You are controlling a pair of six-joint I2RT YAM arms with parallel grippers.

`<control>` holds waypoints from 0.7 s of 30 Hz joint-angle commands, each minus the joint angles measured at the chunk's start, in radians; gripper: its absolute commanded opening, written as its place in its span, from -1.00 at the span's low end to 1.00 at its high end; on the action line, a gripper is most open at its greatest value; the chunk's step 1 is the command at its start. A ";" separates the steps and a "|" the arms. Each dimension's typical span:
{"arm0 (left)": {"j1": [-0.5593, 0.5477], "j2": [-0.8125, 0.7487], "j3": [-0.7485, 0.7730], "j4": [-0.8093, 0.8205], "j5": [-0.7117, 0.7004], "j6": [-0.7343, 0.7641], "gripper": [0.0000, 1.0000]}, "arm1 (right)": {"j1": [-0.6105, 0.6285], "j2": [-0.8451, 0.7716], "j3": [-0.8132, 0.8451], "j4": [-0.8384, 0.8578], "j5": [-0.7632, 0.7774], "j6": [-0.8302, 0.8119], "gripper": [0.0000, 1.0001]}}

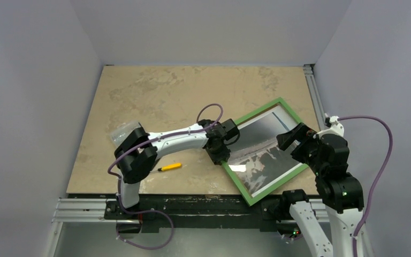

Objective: Take the photo out of the frame

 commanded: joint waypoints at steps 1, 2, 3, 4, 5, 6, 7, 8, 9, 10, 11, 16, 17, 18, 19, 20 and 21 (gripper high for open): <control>0.008 -0.139 0.036 0.002 0.052 0.061 -1.00 | -0.003 -0.014 0.036 0.000 0.010 -0.009 0.79; 0.011 -0.147 0.041 0.011 0.050 0.074 -1.00 | -0.003 -0.013 0.036 0.000 0.010 -0.009 0.79; 0.013 -0.151 0.045 0.028 0.055 0.093 -1.00 | -0.004 -0.012 0.035 0.001 0.010 -0.009 0.79; 0.017 -0.157 0.051 0.040 0.056 0.119 -1.00 | -0.003 -0.011 0.033 0.003 0.010 -0.009 0.79; 0.018 -0.163 0.060 0.042 0.054 0.143 -1.00 | -0.004 -0.010 0.032 0.004 0.009 -0.011 0.79; 0.018 -0.171 0.065 0.042 0.055 0.156 -1.00 | -0.004 -0.006 0.031 0.004 0.008 -0.013 0.79; 0.018 -0.184 0.063 0.045 0.064 0.157 -1.00 | -0.003 -0.003 0.030 0.002 0.011 -0.017 0.79; 0.017 -0.196 0.055 0.054 0.065 0.154 -1.00 | -0.004 -0.002 0.030 0.000 0.016 -0.023 0.79; 0.019 -0.208 0.045 0.059 0.090 0.139 -1.00 | -0.004 -0.001 0.028 -0.002 0.021 -0.025 0.79; 0.023 -0.214 0.035 0.068 0.094 0.132 -1.00 | -0.003 0.000 0.027 -0.001 0.025 -0.026 0.79; 0.027 -0.216 0.032 0.075 0.092 0.135 -1.00 | -0.004 0.000 0.023 0.003 0.023 -0.027 0.79; 0.039 -0.207 0.025 0.106 0.138 0.155 -1.00 | -0.003 0.011 -0.036 0.055 -0.057 -0.059 0.78; 0.043 -0.207 0.027 0.110 0.123 0.176 -1.00 | -0.003 0.017 -0.050 0.065 -0.093 -0.065 0.77; 0.052 -0.207 0.038 0.098 0.135 0.192 -1.00 | -0.003 0.023 -0.069 0.080 -0.132 -0.075 0.77; 0.059 -0.215 0.051 0.086 0.174 0.200 -1.00 | -0.003 0.028 -0.087 0.097 -0.166 -0.081 0.76; 0.059 -0.231 0.062 0.091 0.183 0.217 -1.00 | -0.003 0.034 -0.105 0.106 -0.203 -0.091 0.77; 0.054 -0.257 0.073 0.096 0.147 0.235 -1.00 | -0.003 0.041 -0.121 0.113 -0.231 -0.100 0.76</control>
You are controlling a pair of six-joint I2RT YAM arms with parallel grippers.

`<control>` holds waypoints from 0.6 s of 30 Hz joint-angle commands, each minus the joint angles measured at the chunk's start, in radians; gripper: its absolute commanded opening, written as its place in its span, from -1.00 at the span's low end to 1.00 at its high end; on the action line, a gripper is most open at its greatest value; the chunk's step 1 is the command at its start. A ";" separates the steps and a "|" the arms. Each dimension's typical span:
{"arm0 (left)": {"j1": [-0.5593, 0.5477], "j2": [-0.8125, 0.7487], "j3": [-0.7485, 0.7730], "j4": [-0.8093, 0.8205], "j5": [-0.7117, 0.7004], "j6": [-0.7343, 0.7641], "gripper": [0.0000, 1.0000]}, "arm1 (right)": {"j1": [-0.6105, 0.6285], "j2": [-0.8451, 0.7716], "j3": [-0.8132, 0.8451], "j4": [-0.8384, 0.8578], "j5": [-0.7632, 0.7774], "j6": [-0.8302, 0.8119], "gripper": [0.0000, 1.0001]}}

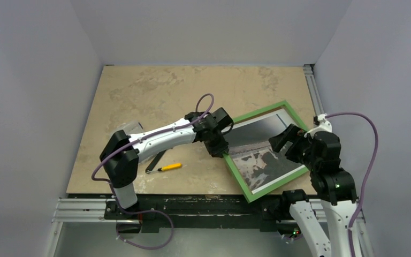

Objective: Take the photo out of the frame

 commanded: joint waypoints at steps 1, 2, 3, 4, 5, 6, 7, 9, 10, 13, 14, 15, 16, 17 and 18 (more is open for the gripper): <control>0.006 -0.116 0.078 0.068 0.022 0.097 -1.00 | -0.003 0.043 -0.068 0.080 -0.166 -0.062 0.76; 0.013 -0.113 0.088 0.058 0.017 0.100 -1.00 | -0.003 0.048 -0.085 0.092 -0.187 -0.063 0.76; 0.024 -0.105 0.105 0.034 0.041 0.106 -1.00 | -0.003 0.051 -0.102 0.112 -0.208 -0.059 0.76; 0.027 -0.105 0.128 0.010 0.078 0.099 -1.00 | -0.003 0.052 -0.124 0.131 -0.230 -0.053 0.76; 0.015 -0.123 0.130 0.029 0.085 0.100 -1.00 | -0.002 0.054 -0.131 0.140 -0.243 -0.052 0.75; -0.005 -0.147 0.123 0.059 0.066 0.106 -1.00 | -0.004 0.054 -0.135 0.141 -0.245 -0.054 0.75; -0.020 -0.161 0.117 0.069 0.012 0.114 -1.00 | -0.003 0.054 -0.136 0.141 -0.238 -0.057 0.75; 0.003 -0.136 0.117 0.040 -0.006 0.124 -1.00 | -0.002 0.054 -0.140 0.152 -0.230 -0.057 0.75; 0.026 -0.106 0.115 0.018 0.027 0.127 -1.00 | -0.003 0.059 -0.143 0.157 -0.236 -0.058 0.75; 0.055 -0.089 0.001 0.138 0.127 0.128 -1.00 | -0.002 0.072 -0.149 0.153 -0.269 -0.078 0.75; 0.057 -0.107 -0.055 0.175 0.130 0.126 -1.00 | -0.003 0.076 -0.158 0.151 -0.280 -0.089 0.75; 0.061 -0.122 -0.101 0.229 0.131 0.138 -1.00 | -0.002 0.080 -0.168 0.148 -0.291 -0.103 0.76; 0.070 -0.132 -0.136 0.264 0.138 0.157 -1.00 | -0.002 0.087 -0.178 0.149 -0.303 -0.110 0.75; 0.082 -0.142 -0.163 0.298 0.149 0.187 -0.96 | -0.001 0.091 -0.180 0.153 -0.329 -0.115 0.75; 0.099 -0.156 -0.191 0.325 0.162 0.220 -0.84 | 0.000 0.090 -0.186 0.165 -0.353 -0.112 0.75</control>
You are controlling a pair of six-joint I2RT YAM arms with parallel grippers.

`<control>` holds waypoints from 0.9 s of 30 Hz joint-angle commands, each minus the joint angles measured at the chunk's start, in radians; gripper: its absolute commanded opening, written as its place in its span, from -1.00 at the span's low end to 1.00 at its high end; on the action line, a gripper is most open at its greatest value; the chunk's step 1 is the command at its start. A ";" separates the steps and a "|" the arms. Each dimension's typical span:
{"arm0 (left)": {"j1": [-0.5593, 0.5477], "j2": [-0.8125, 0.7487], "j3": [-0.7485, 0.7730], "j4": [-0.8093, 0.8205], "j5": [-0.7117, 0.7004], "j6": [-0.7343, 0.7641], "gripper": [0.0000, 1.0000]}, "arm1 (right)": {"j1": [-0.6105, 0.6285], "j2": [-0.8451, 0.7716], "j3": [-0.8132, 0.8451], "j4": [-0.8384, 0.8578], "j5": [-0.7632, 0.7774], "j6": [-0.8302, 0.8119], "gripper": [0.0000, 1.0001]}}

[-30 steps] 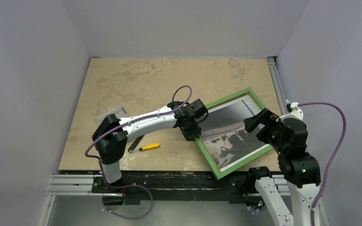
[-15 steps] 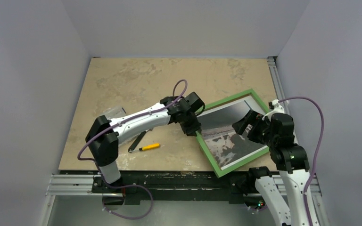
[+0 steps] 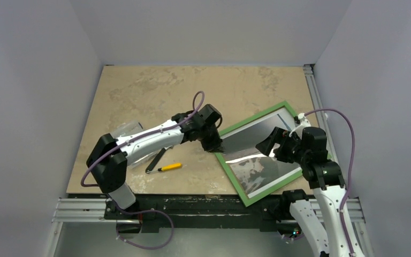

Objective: Take the photo out of the frame

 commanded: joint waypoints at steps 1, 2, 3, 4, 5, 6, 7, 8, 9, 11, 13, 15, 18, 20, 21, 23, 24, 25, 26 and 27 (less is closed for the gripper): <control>0.051 -0.062 -0.137 0.172 0.079 0.136 -0.67 | 0.000 0.017 -0.032 0.051 -0.099 -0.043 0.75; 0.066 -0.097 -0.175 0.204 0.081 0.175 -0.51 | 0.005 0.019 -0.040 0.055 -0.100 -0.038 0.74; 0.081 -0.138 -0.214 0.230 0.073 0.207 -0.34 | 0.013 0.028 -0.051 0.059 -0.104 -0.030 0.73; 0.096 -0.186 -0.250 0.249 0.065 0.243 -0.20 | 0.030 0.041 -0.074 0.067 -0.096 -0.014 0.73; 0.112 -0.233 -0.292 0.258 0.057 0.286 -0.08 | 0.062 0.061 -0.096 0.080 -0.072 0.008 0.73; 0.131 -0.272 -0.313 0.257 0.052 0.317 0.00 | 0.119 0.082 -0.118 0.102 -0.033 0.036 0.73; 0.155 -0.308 -0.328 0.251 0.053 0.348 0.05 | 0.201 0.126 -0.131 0.122 0.042 0.071 0.73; 0.175 -0.339 -0.338 0.241 0.059 0.374 0.08 | 0.302 0.172 -0.133 0.138 0.138 0.113 0.74; 0.194 -0.364 -0.343 0.228 0.067 0.393 0.09 | 0.443 0.232 -0.122 0.152 0.228 0.151 0.74; 0.230 -0.404 -0.350 0.208 0.099 0.417 0.11 | 0.583 0.379 -0.068 0.156 0.349 0.194 0.76; 0.257 -0.433 -0.359 0.210 0.146 0.432 0.12 | 0.679 0.516 0.001 0.146 0.448 0.203 0.76; 0.273 -0.450 -0.360 0.211 0.189 0.452 0.13 | 0.747 0.621 0.059 0.135 0.539 0.180 0.75; 0.295 -0.470 -0.355 0.190 0.221 0.484 0.14 | 0.808 0.753 0.112 0.175 0.558 0.094 0.64; 0.310 -0.483 -0.359 0.186 0.234 0.505 0.14 | 0.846 0.821 0.140 0.187 0.581 0.066 0.56; 0.320 -0.486 -0.361 0.182 0.239 0.511 0.14 | 0.862 0.849 0.151 0.194 0.584 0.053 0.51; 0.344 -0.493 -0.364 0.180 0.257 0.523 0.15 | 0.881 0.888 0.162 0.214 0.595 0.050 0.38; 0.351 -0.494 -0.364 0.180 0.267 0.526 0.15 | 0.884 0.901 0.161 0.227 0.593 0.050 0.32; 0.361 -0.494 -0.365 0.181 0.275 0.530 0.15 | 0.887 0.912 0.157 0.242 0.588 0.049 0.28; 0.369 -0.494 -0.365 0.183 0.285 0.533 0.15 | 0.888 0.924 0.154 0.257 0.582 0.047 0.23; 0.380 -0.494 -0.365 0.185 0.293 0.535 0.15 | 0.891 0.934 0.152 0.271 0.578 0.046 0.16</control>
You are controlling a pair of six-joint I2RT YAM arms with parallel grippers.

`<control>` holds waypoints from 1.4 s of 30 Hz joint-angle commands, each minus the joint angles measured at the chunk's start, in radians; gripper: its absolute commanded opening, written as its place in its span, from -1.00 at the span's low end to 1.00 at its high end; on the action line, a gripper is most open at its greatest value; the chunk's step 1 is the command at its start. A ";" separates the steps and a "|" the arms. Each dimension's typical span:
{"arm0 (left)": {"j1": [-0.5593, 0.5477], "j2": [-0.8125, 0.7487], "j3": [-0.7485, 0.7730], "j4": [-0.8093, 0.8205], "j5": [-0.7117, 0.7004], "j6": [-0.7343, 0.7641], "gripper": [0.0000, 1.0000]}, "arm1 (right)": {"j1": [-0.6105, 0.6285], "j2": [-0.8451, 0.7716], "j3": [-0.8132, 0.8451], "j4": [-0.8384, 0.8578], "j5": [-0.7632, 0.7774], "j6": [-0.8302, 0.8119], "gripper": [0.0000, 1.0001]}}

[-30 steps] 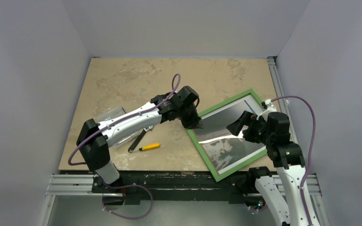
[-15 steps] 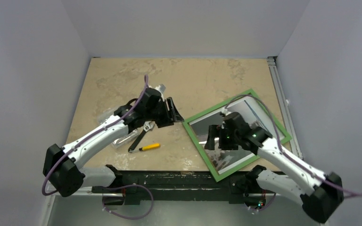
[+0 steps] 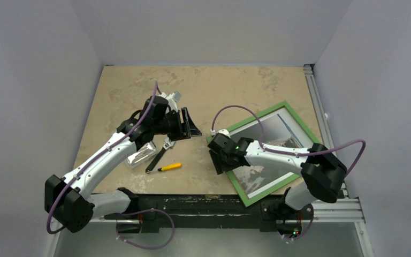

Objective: Take the photo out of the frame

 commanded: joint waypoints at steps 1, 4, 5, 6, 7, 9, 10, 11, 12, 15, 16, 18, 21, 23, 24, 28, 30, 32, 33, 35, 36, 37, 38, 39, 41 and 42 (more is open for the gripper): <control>0.042 -0.028 -0.004 0.019 0.072 0.051 0.15 | 0.013 0.031 0.023 0.077 0.043 -0.028 0.10; 0.055 -0.021 -0.004 0.027 0.091 0.056 0.15 | 0.024 0.058 0.022 0.091 0.048 -0.026 -0.14; 0.060 -0.019 -0.005 0.030 0.096 0.056 0.15 | 0.026 0.063 0.023 0.091 0.050 -0.025 -0.21; 0.063 -0.015 -0.006 0.034 0.101 0.054 0.15 | 0.026 0.066 0.025 0.092 0.052 -0.024 -0.25; 0.067 -0.012 -0.007 0.040 0.106 0.052 0.15 | 0.028 0.063 0.025 0.096 0.048 -0.025 -0.28; 0.071 -0.007 -0.011 0.051 0.114 0.046 0.15 | 0.028 0.048 0.017 0.112 0.039 -0.025 -0.39; 0.074 -0.006 -0.013 0.055 0.118 0.043 0.15 | 0.027 0.037 0.012 0.122 0.030 -0.026 -0.46; 0.075 -0.007 -0.016 0.060 0.122 0.041 0.15 | 0.028 0.028 0.006 0.132 0.021 -0.025 -0.54; 0.076 -0.008 -0.018 0.061 0.124 0.039 0.15 | 0.027 0.017 0.001 0.143 0.008 -0.027 -0.66; 0.082 -0.021 -0.023 0.057 0.127 0.032 0.15 | 0.028 -0.040 0.003 0.145 -0.005 -0.038 -1.00; 0.084 -0.029 -0.025 0.055 0.127 0.033 0.15 | 0.027 -0.062 0.010 0.139 -0.004 -0.040 -1.00; 0.091 -0.041 -0.024 0.049 0.126 0.035 0.15 | 0.026 -0.108 0.031 0.105 0.003 -0.055 -1.00; 0.099 -0.059 -0.025 0.044 0.129 0.037 0.15 | 0.013 -0.166 0.069 0.067 -0.010 -0.086 -1.00; 0.101 -0.069 -0.025 0.041 0.127 0.035 0.15 | 0.005 -0.187 0.099 0.045 -0.021 -0.114 -1.00; 0.103 -0.072 -0.024 0.037 0.122 0.031 0.15 | -0.001 -0.192 0.114 0.038 -0.022 -0.129 -1.00; 0.113 -0.089 -0.038 0.039 0.117 0.004 0.14 | -0.023 -0.169 0.205 -0.014 -0.012 -0.201 -1.00; 0.128 -0.116 -0.056 0.057 0.120 -0.016 0.12 | -0.033 -0.131 0.272 -0.043 -0.003 -0.255 -1.00; 0.149 -0.151 -0.056 0.051 0.114 -0.021 0.11 | -0.040 -0.069 0.369 -0.083 0.013 -0.308 -1.00; 0.163 -0.167 -0.051 0.034 0.107 -0.019 0.10 | -0.043 -0.033 0.408 -0.102 0.021 -0.334 -1.00; 0.185 -0.199 -0.015 -0.027 0.074 0.017 0.09 | -0.051 0.044 0.487 -0.120 0.042 -0.376 -1.00; 0.192 -0.212 0.012 -0.066 0.050 0.044 0.09 | -0.054 0.080 0.524 -0.122 0.048 -0.396 -1.00; 0.199 -0.223 0.047 -0.114 0.018 0.072 0.09 | -0.057 0.119 0.560 -0.117 0.049 -0.411 -1.00; 0.205 -0.231 0.084 -0.158 -0.020 0.097 0.09 | -0.060 0.154 0.591 -0.099 0.047 -0.422 -1.00; 0.210 -0.236 0.119 -0.207 -0.055 0.121 0.09 | -0.063 0.200 0.620 -0.079 0.045 -0.429 -1.00; 0.215 -0.244 0.195 -0.286 -0.129 0.166 0.09 | -0.067 0.280 0.691 -0.041 0.041 -0.436 -1.00; 0.216 -0.243 0.230 -0.321 -0.154 0.187 0.09 | -0.067 0.323 0.733 -0.028 0.040 -0.441 -1.00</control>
